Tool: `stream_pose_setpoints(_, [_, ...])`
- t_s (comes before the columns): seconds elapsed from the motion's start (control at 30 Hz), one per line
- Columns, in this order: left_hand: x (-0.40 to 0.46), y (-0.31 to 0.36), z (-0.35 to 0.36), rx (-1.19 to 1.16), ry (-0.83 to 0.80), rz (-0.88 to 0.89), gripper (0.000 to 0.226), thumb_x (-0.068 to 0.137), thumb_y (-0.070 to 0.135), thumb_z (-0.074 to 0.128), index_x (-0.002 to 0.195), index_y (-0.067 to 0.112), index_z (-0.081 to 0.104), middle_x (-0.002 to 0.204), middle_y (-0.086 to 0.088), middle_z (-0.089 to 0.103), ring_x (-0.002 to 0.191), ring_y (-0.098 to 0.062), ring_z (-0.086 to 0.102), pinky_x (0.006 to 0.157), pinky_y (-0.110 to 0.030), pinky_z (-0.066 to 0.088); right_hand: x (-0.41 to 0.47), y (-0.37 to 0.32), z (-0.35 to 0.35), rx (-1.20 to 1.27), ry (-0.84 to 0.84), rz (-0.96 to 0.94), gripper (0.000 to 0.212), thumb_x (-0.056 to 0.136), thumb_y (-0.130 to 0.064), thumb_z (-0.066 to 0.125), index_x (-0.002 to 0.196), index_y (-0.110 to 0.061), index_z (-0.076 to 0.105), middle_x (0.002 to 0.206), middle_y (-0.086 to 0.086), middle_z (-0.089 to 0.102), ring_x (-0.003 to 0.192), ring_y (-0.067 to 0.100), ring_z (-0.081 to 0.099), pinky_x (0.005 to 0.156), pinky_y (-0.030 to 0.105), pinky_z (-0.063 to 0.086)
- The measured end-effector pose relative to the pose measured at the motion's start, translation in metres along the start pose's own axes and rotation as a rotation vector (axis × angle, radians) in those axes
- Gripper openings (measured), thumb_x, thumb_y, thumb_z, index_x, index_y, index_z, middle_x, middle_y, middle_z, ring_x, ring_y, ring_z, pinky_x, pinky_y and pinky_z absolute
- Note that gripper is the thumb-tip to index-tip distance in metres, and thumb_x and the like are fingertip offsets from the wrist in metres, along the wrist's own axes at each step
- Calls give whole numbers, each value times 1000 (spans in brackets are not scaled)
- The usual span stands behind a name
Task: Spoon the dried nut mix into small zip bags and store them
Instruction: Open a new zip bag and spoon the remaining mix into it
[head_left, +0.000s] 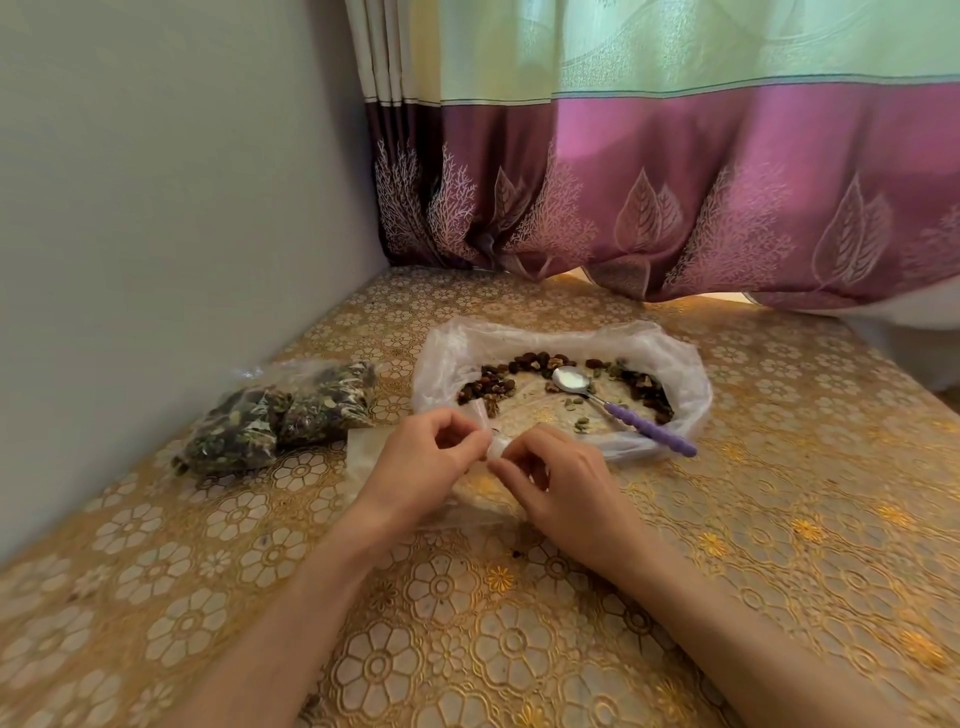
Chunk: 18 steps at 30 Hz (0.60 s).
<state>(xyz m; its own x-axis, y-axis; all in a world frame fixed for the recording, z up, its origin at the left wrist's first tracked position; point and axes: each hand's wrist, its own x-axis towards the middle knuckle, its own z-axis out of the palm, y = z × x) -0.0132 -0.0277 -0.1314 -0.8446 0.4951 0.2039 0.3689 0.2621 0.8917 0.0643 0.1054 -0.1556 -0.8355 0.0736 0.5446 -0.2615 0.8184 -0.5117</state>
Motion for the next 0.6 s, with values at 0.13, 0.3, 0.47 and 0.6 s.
stream_pose_setpoints(0.13, [1, 0, -3, 2, 34, 16, 13, 85, 22, 66, 73, 16, 64, 62, 9, 63, 52, 6, 53, 53, -10, 43, 1, 1, -1, -56, -35, -15, 12, 91, -19, 58, 90, -12, 67, 80, -9, 58, 65, 1, 47, 63, 18, 41])
stream_pose_setpoints(0.3, [0, -2, 0, 103, 28, 44, 14, 84, 26, 67, 77, 14, 64, 73, 1, 66, 63, -2, 58, 63, -18, 49, -1, 1, 0, -128, -65, -25, 11, 91, -20, 57, 89, -14, 66, 81, -8, 59, 71, 10, 53, 65, 26, 47])
stream_pose_setpoints(0.47, [1, -2, 1, 41, -11, 45, 15, 84, 27, 66, 78, 14, 61, 68, 5, 62, 53, 7, 54, 53, -8, 42, 1, 6, 0, -11, -51, 95, 15, 88, -25, 64, 76, -20, 55, 71, -11, 55, 64, 4, 49, 61, 23, 44])
stream_pose_setpoints(0.6, [0, 1, 0, -2, -30, 55, 20, 77, 36, 64, 78, 16, 61, 66, 6, 62, 52, 7, 54, 52, -8, 41, 3, 6, -2, 118, -60, 157, 25, 84, -29, 68, 69, -26, 48, 62, -10, 52, 57, 4, 45, 56, 19, 40])
